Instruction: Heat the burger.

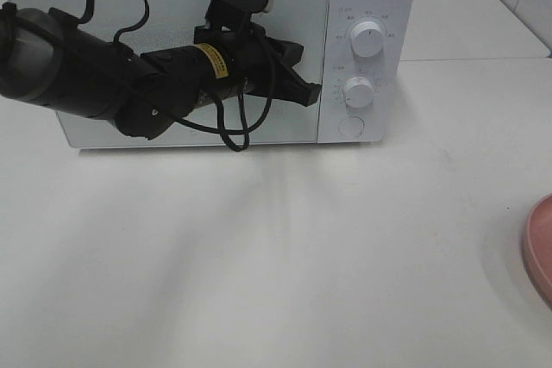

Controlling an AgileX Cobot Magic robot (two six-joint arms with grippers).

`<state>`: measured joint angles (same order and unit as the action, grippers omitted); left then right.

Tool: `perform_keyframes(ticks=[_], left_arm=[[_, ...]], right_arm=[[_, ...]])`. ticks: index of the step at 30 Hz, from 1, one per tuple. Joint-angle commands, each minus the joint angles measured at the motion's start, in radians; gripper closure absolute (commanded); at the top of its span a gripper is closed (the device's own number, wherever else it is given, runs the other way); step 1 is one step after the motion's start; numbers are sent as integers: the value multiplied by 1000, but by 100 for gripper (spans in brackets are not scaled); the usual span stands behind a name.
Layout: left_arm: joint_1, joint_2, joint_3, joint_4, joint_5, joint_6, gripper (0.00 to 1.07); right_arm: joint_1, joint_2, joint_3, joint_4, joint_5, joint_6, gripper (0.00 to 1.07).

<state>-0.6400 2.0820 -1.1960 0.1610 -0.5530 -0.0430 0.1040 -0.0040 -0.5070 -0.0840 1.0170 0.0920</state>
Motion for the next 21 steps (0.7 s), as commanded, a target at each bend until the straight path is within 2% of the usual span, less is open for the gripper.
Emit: perform_keyframes(ticks=[1, 5, 7, 9, 10, 13, 14, 15, 16, 17, 18, 19, 20, 21], left_arm=[[23, -13, -46, -154, -3, -7, 107], [-14, -46, -45, -147, 82, -7, 107], [-61, -98, -45, -139, 238, -7, 107], [-75, -113, -45, -139, 290, -7, 107], [-101, -141, -45, -139, 391, -7, 107], [-113, -153, -45, -139, 444, -8, 107], [-135, -175, -45, -139, 540, -7, 95], [-156, -190, -45, -139, 638, -7, 72], [-156, -190, -45, -139, 638, -7, 72], [-167, -199, -45, -139, 693, -7, 56], [-167, -199, -45, -139, 693, -7, 56], [-184, -212, -45, -140, 789, -9, 26], [-196, -222, -46, -146, 872, -15, 4], [-196, -222, -46, -146, 872, -15, 4]], right_arm=[[-7, -26, 2, -1, -9, -12, 32], [-7, -26, 2, -1, -9, -12, 32], [-7, -26, 2, -1, -9, -12, 32], [-7, -26, 2, -1, -9, -12, 32], [-7, -26, 2, -1, -9, -12, 32], [-7, -26, 2, -1, -9, -12, 32], [-7, -26, 2, -1, -9, -12, 32], [-7, -26, 2, -1, -9, -12, 32], [-7, -26, 2, -1, -9, -12, 32], [-7, -26, 2, -1, -9, -12, 32], [-7, -26, 2, -1, -9, -12, 32], [-7, -26, 2, -1, -9, -12, 32], [-7, -26, 2, -1, -9, -12, 32], [-7, -26, 2, -1, -9, -12, 32]])
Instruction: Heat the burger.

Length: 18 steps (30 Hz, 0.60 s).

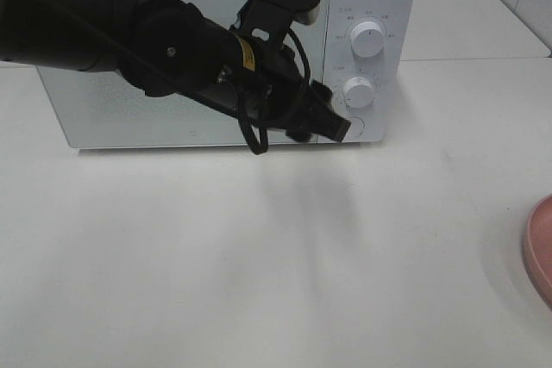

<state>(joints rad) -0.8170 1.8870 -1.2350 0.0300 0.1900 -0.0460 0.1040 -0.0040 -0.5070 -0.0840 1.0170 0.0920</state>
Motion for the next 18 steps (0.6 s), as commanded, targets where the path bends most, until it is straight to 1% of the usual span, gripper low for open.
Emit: perform_keyframes(ticks=[1, 2, 3, 4, 5, 6, 7, 10, 12, 16, 18], left_arm=[[-24, -32, -7, -19, 179, -14, 6], [-24, -45, -7, -37, 268, -14, 6], [-24, -45, -7, -37, 268, -14, 6], [-24, -58, -8, -69, 377, -14, 7], [-24, -58, -8, -69, 377, -14, 7], [-24, -66, -8, -86, 446, -14, 7], [-24, -83, -8, -98, 557, -9, 7], [-24, -88, -8, -98, 608, -6, 7], [-24, -127, -6, -97, 738, -7, 7], [-14, -172, -6, -84, 787, -8, 7], [19, -228, -6, -80, 823, -15, 7]], right_arm=[[-7, -26, 2, -1, -9, -12, 32], [-7, -26, 2, -1, -9, -12, 32], [-7, -26, 2, -1, -9, -12, 32], [-7, -26, 2, -1, -9, -12, 32], [-7, -26, 2, -1, -9, -12, 32], [-7, -26, 2, -1, -9, -12, 32], [-7, -26, 2, -1, -9, -12, 32], [-7, -26, 2, -1, -9, -12, 32], [-7, -26, 2, -1, -9, -12, 32], [-7, -26, 2, -1, -9, -12, 32], [-7, -26, 2, -1, -9, -12, 32]])
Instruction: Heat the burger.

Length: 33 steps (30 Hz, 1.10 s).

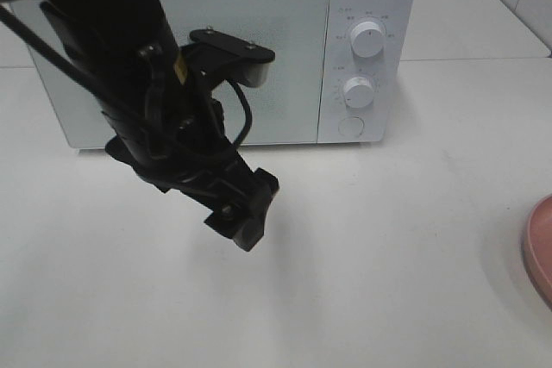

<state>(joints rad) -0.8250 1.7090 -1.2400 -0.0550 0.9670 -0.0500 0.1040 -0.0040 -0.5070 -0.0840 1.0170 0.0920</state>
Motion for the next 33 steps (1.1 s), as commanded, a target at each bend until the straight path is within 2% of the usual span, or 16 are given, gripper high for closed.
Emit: perform_keyframes(ticks=[1, 10, 11, 12, 14, 15, 16, 17, 19, 20, 22, 26, 27, 29, 30, 33], left_arm=[[27, -50, -1, 5, 46, -11, 7], [235, -214, -1, -11, 176, 0, 7], [300, -254, -1, -11, 199, 1, 7], [300, -254, -1, -11, 199, 1, 7], [397, -322, -1, -13, 226, 18, 7], [397, -322, -1, -13, 226, 18, 7], [465, -363, -1, -16, 248, 37, 7], [465, -363, -1, -16, 248, 37, 7], [565, -427, 15, -16, 271, 58, 7], [565, -427, 15, -16, 271, 58, 7], [649, -504, 71, -20, 272, 78, 7], [703, -599, 161, -20, 258, 101, 7], [733, -658, 231, -20, 241, 118, 7], [745, -685, 259, -20, 234, 128, 7], [755, -755, 326, -19, 210, 133, 7], [755, -863, 405, -16, 175, 140, 7]], right_arm=[[-7, -26, 2, -1, -9, -12, 32], [-7, -26, 2, -1, -9, -12, 32], [-7, -26, 2, -1, -9, -12, 32], [-7, -26, 2, -1, -9, -12, 32], [-7, -26, 2, -1, -9, -12, 32], [-7, -26, 2, -1, -9, -12, 32], [-7, -26, 2, -1, -9, -12, 32], [-7, -26, 2, -1, -9, -12, 32], [-7, -26, 2, -1, -9, -12, 32], [-7, -26, 2, -1, -9, -12, 32], [-7, -26, 2, -1, -9, -12, 32], [-7, -26, 2, -1, -9, -12, 32], [-7, -26, 2, -1, -9, -12, 32], [-7, -26, 2, -1, -9, -12, 32], [-7, -26, 2, -1, -9, -12, 32], [-7, -26, 2, -1, -9, -12, 32]])
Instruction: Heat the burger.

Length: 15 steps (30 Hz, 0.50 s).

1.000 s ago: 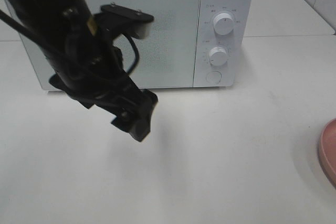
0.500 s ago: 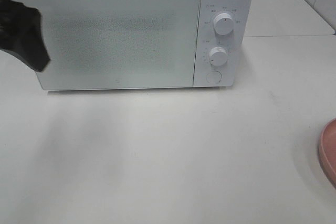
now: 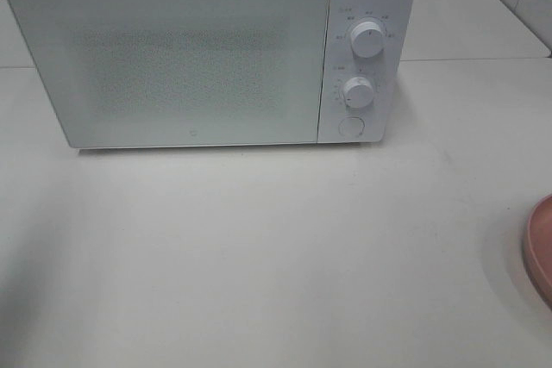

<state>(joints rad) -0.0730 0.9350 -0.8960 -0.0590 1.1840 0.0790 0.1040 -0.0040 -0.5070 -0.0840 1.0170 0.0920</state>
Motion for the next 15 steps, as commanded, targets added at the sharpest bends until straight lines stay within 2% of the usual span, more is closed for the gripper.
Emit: perform_keyframes(ticks=[1, 2, 3, 5, 15], left_arm=[[3, -89, 61, -12, -42, 11, 7], [3, -153, 114, -12, -63, 26, 7], [3, -153, 114, -12, -63, 26, 7], [3, -249, 179, -12, -77, 49, 7], [3, -459, 349, -5, -94, 55, 7]], right_arm=[[-7, -26, 2, -1, -9, -12, 32], [-7, -26, 2, -1, -9, -12, 32], [-7, -26, 2, -1, -9, -12, 32], [-7, -26, 2, -1, -9, -12, 32], [-7, -26, 2, -1, -9, -12, 32]])
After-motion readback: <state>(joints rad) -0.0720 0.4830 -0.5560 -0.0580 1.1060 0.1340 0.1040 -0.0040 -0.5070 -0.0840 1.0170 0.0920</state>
